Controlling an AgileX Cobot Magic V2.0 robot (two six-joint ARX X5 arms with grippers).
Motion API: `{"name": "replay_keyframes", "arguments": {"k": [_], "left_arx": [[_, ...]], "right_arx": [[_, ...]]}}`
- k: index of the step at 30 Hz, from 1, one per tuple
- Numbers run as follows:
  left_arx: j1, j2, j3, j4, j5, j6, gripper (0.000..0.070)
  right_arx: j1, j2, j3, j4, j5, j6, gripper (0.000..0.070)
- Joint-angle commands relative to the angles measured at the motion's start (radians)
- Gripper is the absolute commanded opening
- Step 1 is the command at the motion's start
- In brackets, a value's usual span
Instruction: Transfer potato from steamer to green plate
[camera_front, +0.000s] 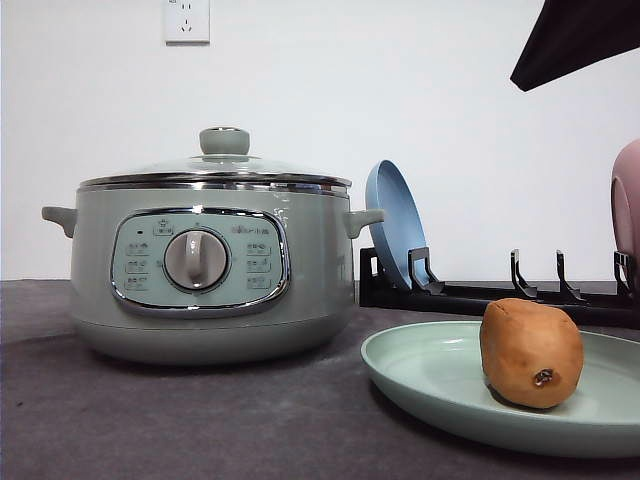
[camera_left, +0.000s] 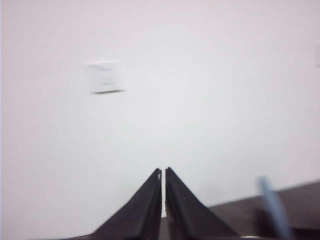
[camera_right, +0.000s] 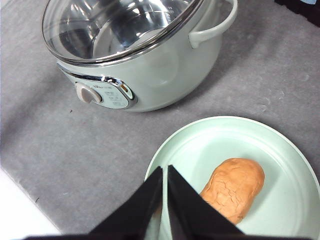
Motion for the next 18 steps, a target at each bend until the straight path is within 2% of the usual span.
{"name": "replay_keyframes", "arguments": {"k": [1,6,18], "left_arx": [[0.019,-0.057,-0.094,0.014,-0.043,0.021,0.0001],[0.065,-0.222,-0.316,0.023,-0.139,0.02,0.0001],[0.08,-0.425,-0.68,0.026,-0.144,0.014,0.0001]], "right_arx": [[0.006,0.006,0.013,0.01,0.0,-0.008,0.0],[0.006,0.006,0.013,0.01,-0.001,-0.008,0.0],[0.006,0.006,0.013,0.01,0.0,-0.008,0.0]]}}
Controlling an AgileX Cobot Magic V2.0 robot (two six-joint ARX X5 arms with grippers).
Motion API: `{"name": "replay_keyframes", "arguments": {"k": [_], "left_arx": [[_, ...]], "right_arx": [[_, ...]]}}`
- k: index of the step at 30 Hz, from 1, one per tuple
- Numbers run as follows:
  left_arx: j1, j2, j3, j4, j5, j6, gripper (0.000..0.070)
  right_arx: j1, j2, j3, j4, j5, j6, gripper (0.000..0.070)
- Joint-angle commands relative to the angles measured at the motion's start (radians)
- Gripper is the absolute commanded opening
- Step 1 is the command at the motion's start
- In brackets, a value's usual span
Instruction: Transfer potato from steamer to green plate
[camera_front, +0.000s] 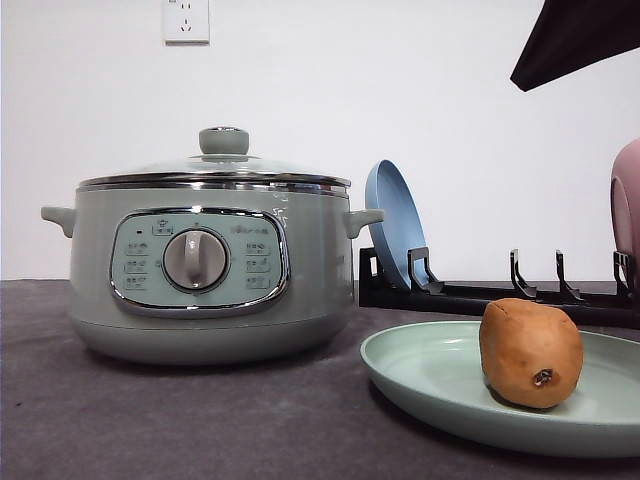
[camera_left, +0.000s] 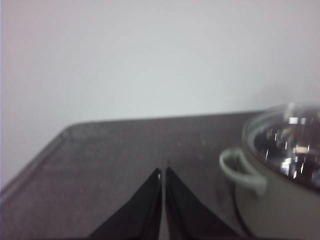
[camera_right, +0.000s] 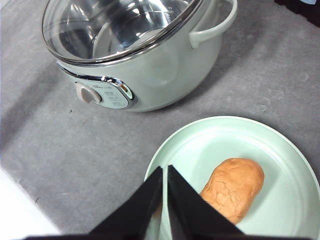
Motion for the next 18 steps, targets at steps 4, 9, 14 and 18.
{"name": "replay_keyframes", "arguments": {"k": [4,9,14,18], "left_arx": [[0.003,-0.027,-0.072,0.013,-0.003,0.001,0.0001],[0.003,-0.027,-0.115,0.012,-0.003,0.001,0.0001],[0.003,-0.027,-0.147,0.012,-0.003,0.001,0.0001],[0.002,-0.027,-0.181,0.009,-0.003,-0.011,0.0001]], "right_arx": [[0.006,0.006,0.013,0.01,0.0,-0.008,0.0],[0.006,0.006,0.013,0.01,-0.001,-0.008,0.0],[0.006,0.006,0.013,0.01,0.0,-0.008,0.0],[0.006,0.006,0.013,0.01,0.0,-0.008,0.0]]}}
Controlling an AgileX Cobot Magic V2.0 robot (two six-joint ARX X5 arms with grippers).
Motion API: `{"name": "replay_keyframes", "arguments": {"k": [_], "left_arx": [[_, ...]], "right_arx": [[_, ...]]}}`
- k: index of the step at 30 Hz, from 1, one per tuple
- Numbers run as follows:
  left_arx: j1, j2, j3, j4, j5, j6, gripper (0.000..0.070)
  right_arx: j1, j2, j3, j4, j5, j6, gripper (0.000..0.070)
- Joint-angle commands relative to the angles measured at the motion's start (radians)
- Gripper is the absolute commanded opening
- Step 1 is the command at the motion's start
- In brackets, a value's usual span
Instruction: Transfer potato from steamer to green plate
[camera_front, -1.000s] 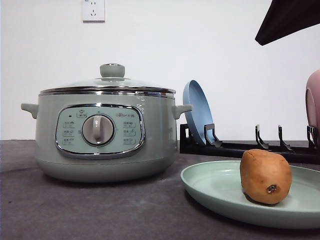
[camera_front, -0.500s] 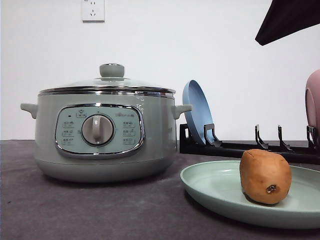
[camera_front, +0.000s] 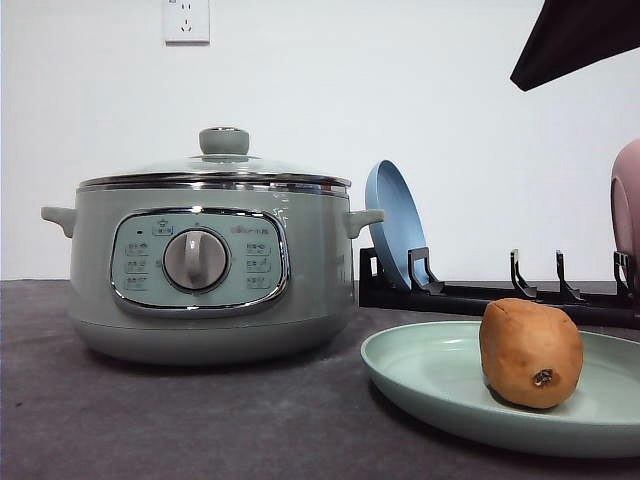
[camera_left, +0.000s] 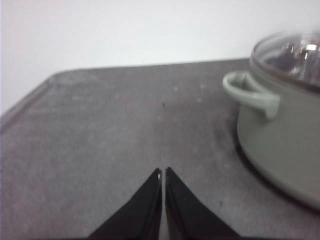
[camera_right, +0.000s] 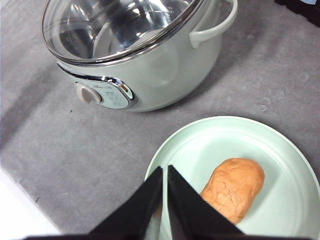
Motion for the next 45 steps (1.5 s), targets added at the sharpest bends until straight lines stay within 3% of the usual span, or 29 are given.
{"name": "replay_keyframes", "arguments": {"k": [1,37,41,45], "left_arx": [[0.002,-0.002,-0.013,0.009,-0.003,-0.017,0.0001],[0.002,-0.001,-0.032,-0.011,-0.002,-0.028,0.0001],[0.002,-0.001,-0.032,-0.011,-0.002,-0.028,0.0001],[0.002,-0.001,-0.032,-0.011,-0.002,-0.028,0.0001]], "right_arx": [[0.006,0.006,0.012,0.01,0.0,-0.008,0.0],[0.003,-0.007,0.012,0.01,0.003,-0.019,0.0],[-0.05,-0.058,0.01,0.014,0.042,-0.097,0.0],[-0.151,-0.157,-0.032,0.071,0.045,-0.12,0.0]]}}
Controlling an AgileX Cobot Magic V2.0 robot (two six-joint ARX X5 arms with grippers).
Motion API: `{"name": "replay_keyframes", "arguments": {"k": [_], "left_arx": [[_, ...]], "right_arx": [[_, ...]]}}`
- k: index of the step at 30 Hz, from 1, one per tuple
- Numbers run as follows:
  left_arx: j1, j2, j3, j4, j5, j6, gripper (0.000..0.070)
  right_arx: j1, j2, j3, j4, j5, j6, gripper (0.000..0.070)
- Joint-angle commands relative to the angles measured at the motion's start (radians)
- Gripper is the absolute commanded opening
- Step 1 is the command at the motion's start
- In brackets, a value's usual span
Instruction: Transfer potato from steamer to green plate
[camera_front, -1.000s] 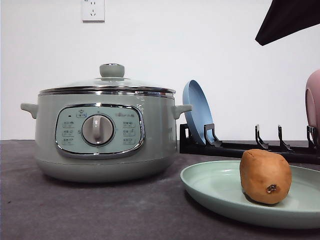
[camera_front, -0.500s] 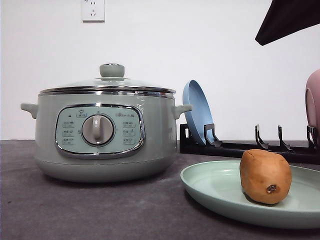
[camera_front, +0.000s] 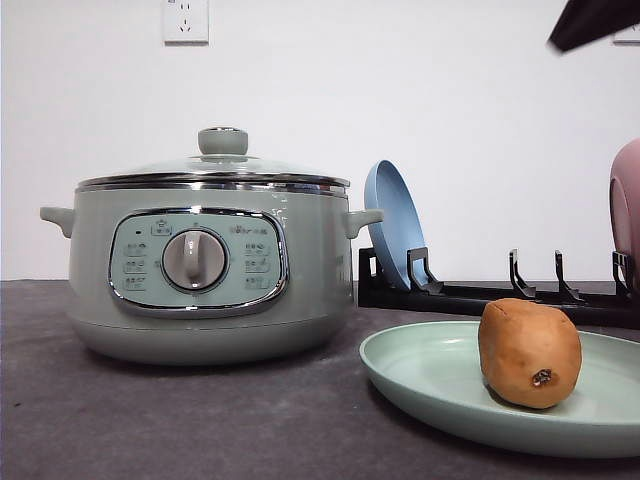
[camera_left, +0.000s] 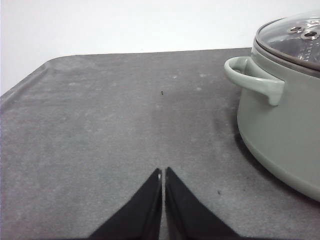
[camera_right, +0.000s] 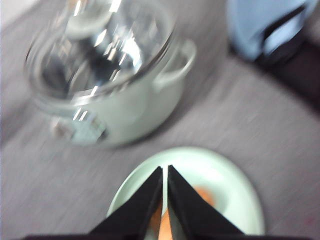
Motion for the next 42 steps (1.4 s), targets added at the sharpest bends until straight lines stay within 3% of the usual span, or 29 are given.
{"name": "replay_keyframes", "arguments": {"k": [1,12,23,35,42], "left_arx": [[0.002,-0.002,-0.02,-0.005,-0.002,-0.006,0.0001],[0.002,-0.002,-0.02,-0.005,-0.002,-0.006,0.0001],[0.002,-0.002,-0.02,-0.005,-0.002,-0.006,0.0001],[0.002,-0.002,-0.02,-0.005,-0.002,-0.006,0.0001],[0.002,-0.002,-0.02,-0.005,-0.002,-0.006,0.0001]], "right_arx": [[-0.046,-0.042,-0.028,0.036,0.002,-0.028,0.0],[-0.338,-0.449,-0.426,0.35,0.002,-0.025,0.0],[-0.383,-0.643,-0.716,0.598,0.009,-0.052,0.0],[-0.383,-0.713,-0.795,0.556,0.009,-0.105,0.0],[-0.383,-0.713,-0.795,0.402,0.009,-0.105,0.0]]}}
